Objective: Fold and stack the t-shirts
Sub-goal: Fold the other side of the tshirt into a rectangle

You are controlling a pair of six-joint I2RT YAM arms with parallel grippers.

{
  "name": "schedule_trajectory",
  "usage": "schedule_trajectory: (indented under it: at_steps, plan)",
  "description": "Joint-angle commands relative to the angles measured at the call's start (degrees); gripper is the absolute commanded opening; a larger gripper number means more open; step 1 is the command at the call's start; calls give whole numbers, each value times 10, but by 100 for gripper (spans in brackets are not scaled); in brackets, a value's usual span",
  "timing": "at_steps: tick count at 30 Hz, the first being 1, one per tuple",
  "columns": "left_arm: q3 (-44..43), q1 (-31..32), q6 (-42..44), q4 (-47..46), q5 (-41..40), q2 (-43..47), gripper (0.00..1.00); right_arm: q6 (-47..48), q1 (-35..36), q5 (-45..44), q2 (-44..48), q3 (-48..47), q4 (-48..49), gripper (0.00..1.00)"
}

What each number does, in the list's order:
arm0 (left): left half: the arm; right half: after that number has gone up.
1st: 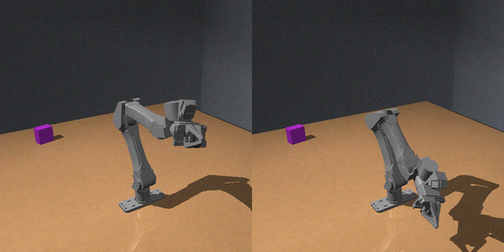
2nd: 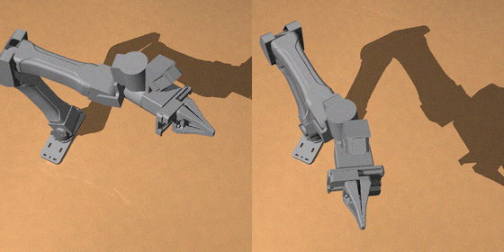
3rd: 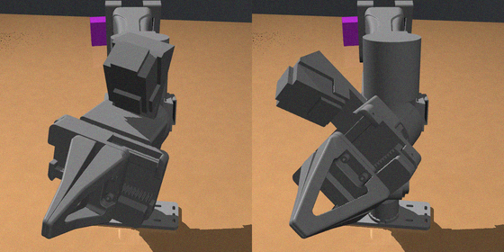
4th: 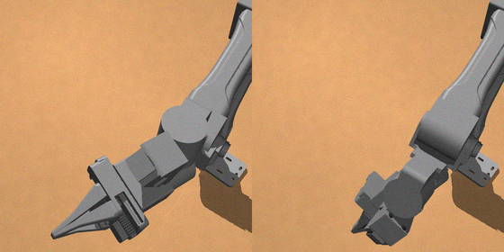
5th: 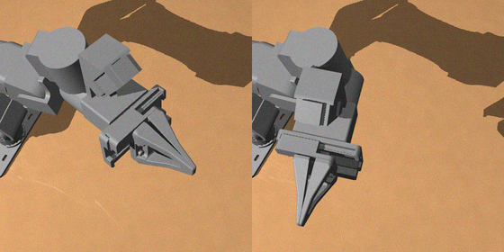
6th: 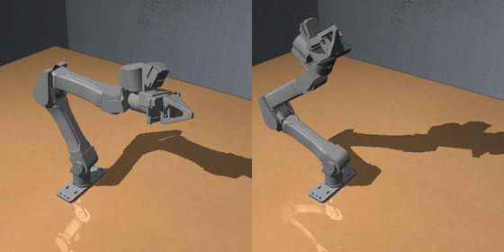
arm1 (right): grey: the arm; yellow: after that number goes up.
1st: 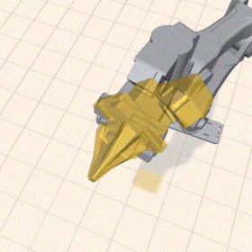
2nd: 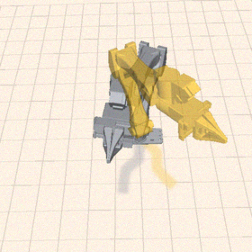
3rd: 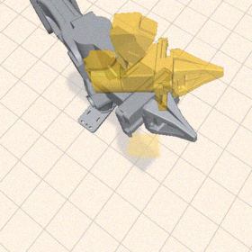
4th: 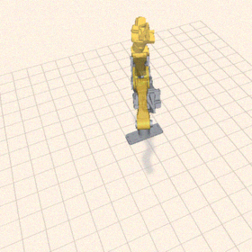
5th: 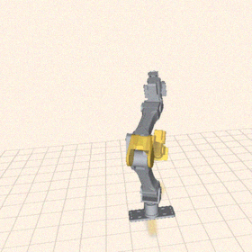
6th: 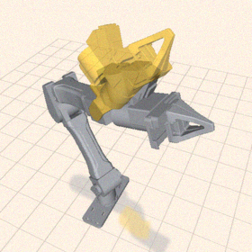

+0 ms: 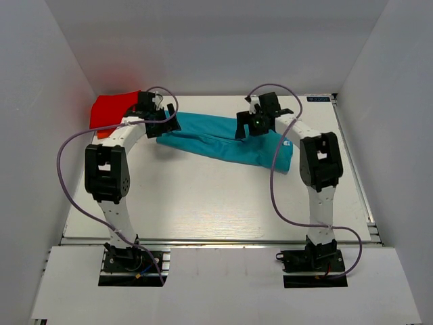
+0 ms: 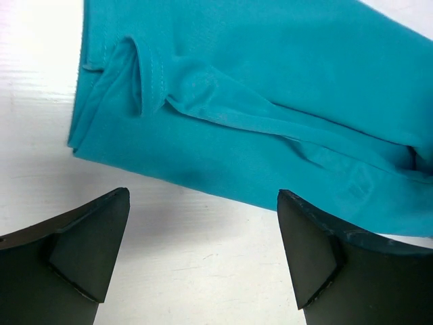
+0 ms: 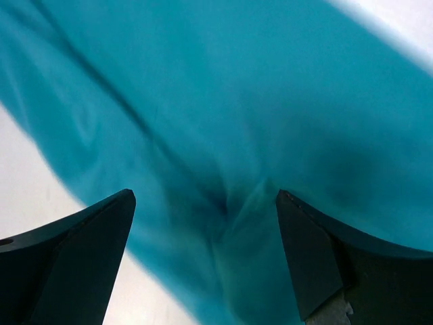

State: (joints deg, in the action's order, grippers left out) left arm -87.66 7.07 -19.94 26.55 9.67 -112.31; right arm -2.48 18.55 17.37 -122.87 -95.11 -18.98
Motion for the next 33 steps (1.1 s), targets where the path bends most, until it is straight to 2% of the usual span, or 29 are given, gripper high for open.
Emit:
schedule_trajectory:
  at_steps: [1, 6, 7, 12, 13, 18, 20, 25, 27, 33]
  plan:
    - [-5, 1, 18, 0, -15, 48, 100, -27, 1, -5, -41, -89, 52, 90]
    - [-22, 1, 31, 0, -10, 48, 100, -47, 3, -24, -51, -125, 79, 90]
    - [-29, 1, 31, -8, 13, 35, 100, -46, 4, -32, -19, -111, 81, 90]
    - [-107, 17, 43, -17, 42, -42, 100, -72, -1, -113, 88, 34, 101, 90]
    - [-124, 17, 43, -11, 42, -61, 100, -86, -3, -134, 132, 93, 103, 90]
    - [-221, 34, 48, 62, 37, -159, 100, -135, -2, -122, 199, 213, 91, 90]
    - [-197, 34, 43, 70, 28, -148, 100, -144, -1, -132, 220, 250, 84, 90]
    - [-64, 40, 38, -38, 16, -40, 100, -135, -1, -102, 228, 291, 103, 90]
    - [-52, 40, 38, -44, 7, -8, 100, -137, 1, -102, 216, 301, 107, 90]
    - [-30, 40, 38, -22, -8, 10, 100, -142, 0, -112, 189, 305, 108, 90]
